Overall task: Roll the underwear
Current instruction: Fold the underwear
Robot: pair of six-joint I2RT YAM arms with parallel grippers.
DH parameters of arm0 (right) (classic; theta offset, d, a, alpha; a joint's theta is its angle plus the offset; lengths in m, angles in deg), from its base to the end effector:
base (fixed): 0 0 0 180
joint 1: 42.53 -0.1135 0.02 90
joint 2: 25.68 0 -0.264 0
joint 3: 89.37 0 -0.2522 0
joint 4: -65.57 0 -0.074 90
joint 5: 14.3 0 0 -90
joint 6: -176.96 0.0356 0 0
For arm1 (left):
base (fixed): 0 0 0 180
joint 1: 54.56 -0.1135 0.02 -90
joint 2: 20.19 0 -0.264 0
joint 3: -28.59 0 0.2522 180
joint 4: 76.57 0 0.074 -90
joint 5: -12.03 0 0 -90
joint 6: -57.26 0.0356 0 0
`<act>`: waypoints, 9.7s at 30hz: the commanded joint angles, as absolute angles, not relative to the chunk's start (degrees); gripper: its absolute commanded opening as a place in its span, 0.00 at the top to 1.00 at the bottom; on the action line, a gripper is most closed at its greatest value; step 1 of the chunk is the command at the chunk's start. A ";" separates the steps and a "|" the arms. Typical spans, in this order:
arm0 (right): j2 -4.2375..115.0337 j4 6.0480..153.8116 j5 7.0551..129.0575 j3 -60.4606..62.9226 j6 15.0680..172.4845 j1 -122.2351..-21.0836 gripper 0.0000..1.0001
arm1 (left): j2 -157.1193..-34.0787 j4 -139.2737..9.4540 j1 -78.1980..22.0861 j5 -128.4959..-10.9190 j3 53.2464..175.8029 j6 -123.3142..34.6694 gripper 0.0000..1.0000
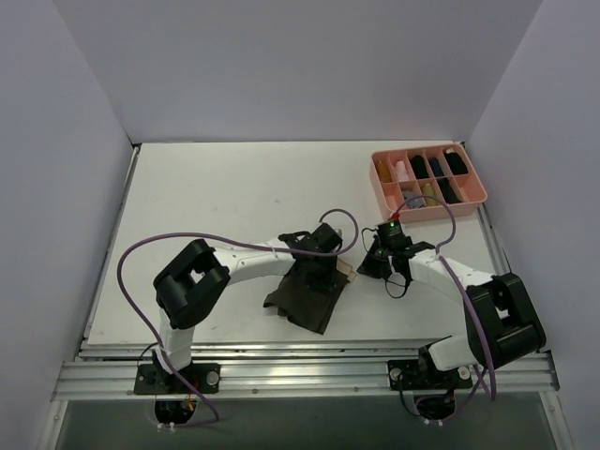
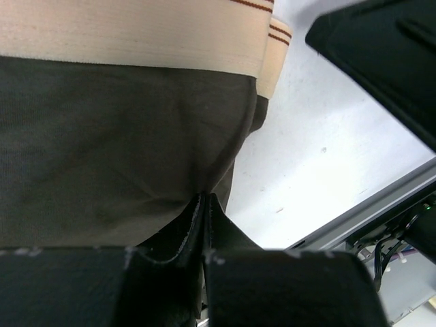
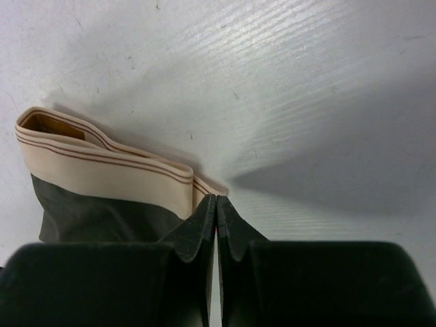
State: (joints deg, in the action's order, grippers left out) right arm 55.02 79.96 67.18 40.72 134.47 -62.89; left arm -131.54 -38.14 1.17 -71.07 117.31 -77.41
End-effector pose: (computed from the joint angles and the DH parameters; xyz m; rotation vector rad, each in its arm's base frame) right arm 0.2522 0.0992 0.1675 0.5071 2.4243 0.7229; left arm 0.2227 -0.3345 0.1667 0.3168 2.8152 -0.6709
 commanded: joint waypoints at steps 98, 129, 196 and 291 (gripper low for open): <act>62.29 69.67 63.58 45.05 126.78 -66.09 1.00 | -116.44 -33.46 -14.27 -69.00 118.29 -75.38 0.59; 79.61 74.76 54.34 24.40 116.32 -64.86 0.99 | -135.96 -43.74 -24.06 -57.75 117.59 -69.57 0.73; 53.33 99.10 70.93 30.56 131.78 -83.14 0.75 | -86.90 -42.50 -22.92 -57.23 75.40 -96.99 0.50; 59.84 89.00 59.79 37.48 119.92 -79.71 0.82 | -128.56 -34.42 -23.00 -64.52 111.17 -79.32 0.64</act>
State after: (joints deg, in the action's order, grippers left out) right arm 61.65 88.00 58.24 35.37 120.09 -79.42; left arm -128.11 -33.24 -21.93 -64.12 111.43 -80.73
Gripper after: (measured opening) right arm 0.187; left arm 0.358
